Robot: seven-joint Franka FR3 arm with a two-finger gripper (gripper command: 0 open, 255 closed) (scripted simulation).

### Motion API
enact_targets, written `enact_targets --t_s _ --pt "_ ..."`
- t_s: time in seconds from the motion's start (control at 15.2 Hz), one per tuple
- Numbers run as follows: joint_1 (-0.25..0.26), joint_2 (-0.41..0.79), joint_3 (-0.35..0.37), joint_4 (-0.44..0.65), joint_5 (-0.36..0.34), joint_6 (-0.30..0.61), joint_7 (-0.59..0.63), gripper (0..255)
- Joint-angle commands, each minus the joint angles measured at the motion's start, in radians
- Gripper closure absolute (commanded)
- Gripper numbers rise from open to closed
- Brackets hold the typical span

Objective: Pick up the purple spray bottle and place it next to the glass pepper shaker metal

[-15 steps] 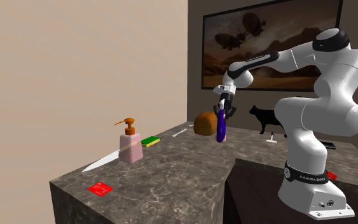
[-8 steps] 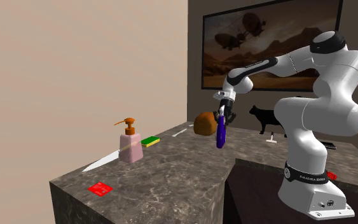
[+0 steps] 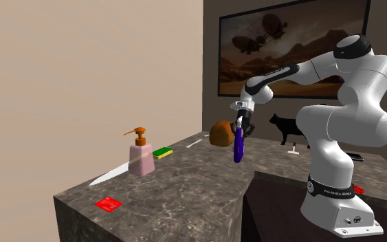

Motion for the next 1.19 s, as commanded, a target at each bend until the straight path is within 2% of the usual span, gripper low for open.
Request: enact_targets --t_s 0.0,0.07,0.4,0.66,1.12 --pt "0.0 0.0 -0.001 -0.001 0.0 0.0 0.0 255" --pt "0.0 0.0 0.0 -0.001 0.0 0.0 0.0 0" --pt "0.0 0.0 -0.001 -0.001 0.0 0.0 0.0 0" --pt "-0.016 0.011 0.047 0.107 0.036 -0.121 -0.02 0" --pt "-0.016 0.011 0.047 0.107 0.036 -0.121 -0.02 0"
